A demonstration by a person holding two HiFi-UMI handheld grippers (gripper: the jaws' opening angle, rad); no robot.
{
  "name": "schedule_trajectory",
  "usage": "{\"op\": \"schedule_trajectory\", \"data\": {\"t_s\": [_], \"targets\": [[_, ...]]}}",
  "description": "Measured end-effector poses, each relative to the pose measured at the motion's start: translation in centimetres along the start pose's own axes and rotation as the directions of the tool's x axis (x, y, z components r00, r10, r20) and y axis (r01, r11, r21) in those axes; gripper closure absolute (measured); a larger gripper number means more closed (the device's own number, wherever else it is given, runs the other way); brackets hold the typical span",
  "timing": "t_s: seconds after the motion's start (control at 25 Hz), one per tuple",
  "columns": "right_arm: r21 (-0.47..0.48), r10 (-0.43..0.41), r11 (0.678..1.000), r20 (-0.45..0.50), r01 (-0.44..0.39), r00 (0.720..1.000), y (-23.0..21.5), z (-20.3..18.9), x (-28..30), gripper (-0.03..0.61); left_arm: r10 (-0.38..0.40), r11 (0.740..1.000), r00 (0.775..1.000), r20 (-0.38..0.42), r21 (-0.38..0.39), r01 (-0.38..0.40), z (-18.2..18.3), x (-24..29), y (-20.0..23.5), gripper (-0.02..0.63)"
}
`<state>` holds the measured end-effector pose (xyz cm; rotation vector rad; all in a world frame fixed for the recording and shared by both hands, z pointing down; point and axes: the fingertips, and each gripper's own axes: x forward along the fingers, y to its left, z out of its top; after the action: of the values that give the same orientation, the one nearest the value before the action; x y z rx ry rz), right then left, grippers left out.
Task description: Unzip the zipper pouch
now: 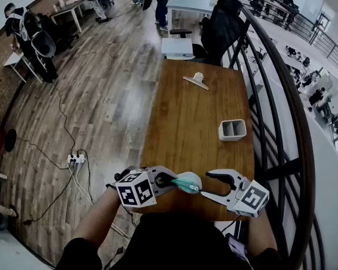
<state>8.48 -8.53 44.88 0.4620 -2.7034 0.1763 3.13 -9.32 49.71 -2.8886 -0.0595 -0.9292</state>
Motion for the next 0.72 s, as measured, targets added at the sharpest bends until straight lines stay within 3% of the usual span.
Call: {"op": "schedule_trajectory", "data": {"t_s": [0.16, 0.4, 0.6, 0.72], "targets": [[-0.041, 0.008, 0.999, -0.054, -0.010, 0.999, 0.8, -1.0, 1.2, 0.320, 0.011, 0.999, 1.000, 0.019, -0.034, -0.010, 0.3, -0.6, 0.7, 0.594], [-0.021, -0.027, 0.999, 0.003, 0.027, 1.000, 0.9, -1.4, 2.6, 0.311, 0.026, 0.998, 0.999, 0.031, -0.066, -0.024, 0.5, -0.8, 1.2, 0.594], [-0.016, -0.039, 0.999, 0.045, 0.039, 0.998, 0.7, -1.4, 3.7, 0.351, 0.028, 0.994, 0.999, 0.047, -0.107, -0.023, 0.3, -1.0, 1.5, 0.594], [0.057, -0.035, 0.998, 0.091, 0.030, 0.995, 0.4, -1.0, 4.0, 0.383, 0.031, 0.991, 0.998, 0.058, -0.128, -0.023, 0.4, -1.2, 1.4, 0.594]]}}
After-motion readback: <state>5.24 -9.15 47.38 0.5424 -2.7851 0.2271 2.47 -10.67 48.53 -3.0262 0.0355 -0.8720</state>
